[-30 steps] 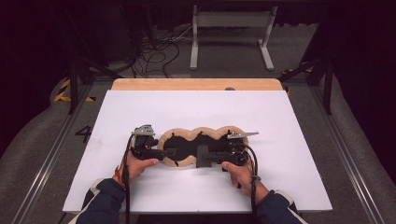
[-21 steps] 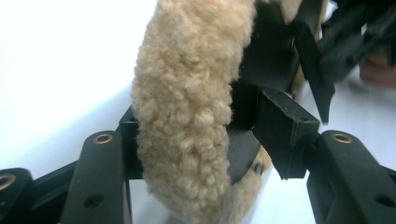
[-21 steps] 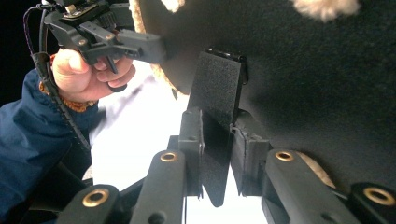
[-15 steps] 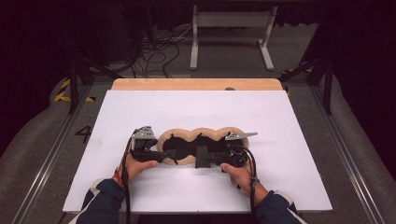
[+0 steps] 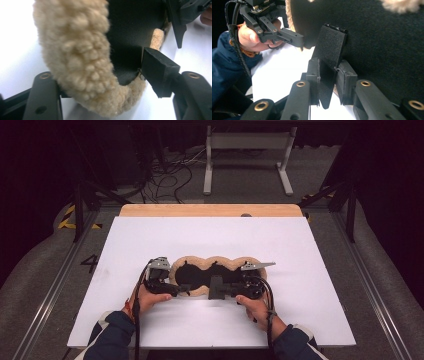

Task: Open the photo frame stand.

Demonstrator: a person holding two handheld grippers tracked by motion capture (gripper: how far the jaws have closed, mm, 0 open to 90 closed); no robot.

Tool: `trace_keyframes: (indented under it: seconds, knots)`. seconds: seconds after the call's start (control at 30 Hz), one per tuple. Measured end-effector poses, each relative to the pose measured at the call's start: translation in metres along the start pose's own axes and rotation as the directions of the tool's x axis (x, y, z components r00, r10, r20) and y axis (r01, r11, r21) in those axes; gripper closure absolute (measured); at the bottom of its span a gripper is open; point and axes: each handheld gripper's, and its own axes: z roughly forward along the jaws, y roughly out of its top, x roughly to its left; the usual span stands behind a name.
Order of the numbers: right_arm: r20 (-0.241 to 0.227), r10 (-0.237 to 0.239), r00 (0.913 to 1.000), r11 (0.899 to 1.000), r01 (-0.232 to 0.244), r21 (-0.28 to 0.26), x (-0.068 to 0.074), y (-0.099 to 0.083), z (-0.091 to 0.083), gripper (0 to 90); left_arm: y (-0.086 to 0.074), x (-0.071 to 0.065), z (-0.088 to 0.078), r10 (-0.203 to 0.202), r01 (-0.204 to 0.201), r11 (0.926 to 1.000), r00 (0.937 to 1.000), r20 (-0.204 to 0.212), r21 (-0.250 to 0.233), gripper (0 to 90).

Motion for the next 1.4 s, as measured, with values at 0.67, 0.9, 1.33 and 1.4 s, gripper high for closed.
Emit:
trace_keyframes:
  seconds: [0.67,0.9,1.33,1.4]
  knots:
    - [0.06,0.002,0.9982,1.0,-0.001,-0.021,-0.004,0.004,-0.008,77.1,0.004,-0.014,0.002,0.107,-0.118,0.9911,0.9805,-0.165,-0.061,43.2]
    - [0.069,-0.019,0.9974,1.0,0.02,-0.012,-0.002,0.003,-0.008,76.7,0.0,-0.013,-0.001,0.119,-0.128,0.9901,0.9837,-0.135,-0.058,46.0]
    - [0.093,-0.089,0.9917,0.996,0.089,0.001,0.001,0.0,-0.007,75.4,-0.001,-0.016,0.0,0.151,-0.154,0.9879,0.9758,-0.158,-0.012,45.8]
    - [0.096,-0.095,0.9908,0.995,0.095,0.003,0.002,-0.001,-0.007,75.4,-0.001,-0.018,0.0,0.158,-0.161,0.9869,0.9736,-0.164,-0.006,46.5]
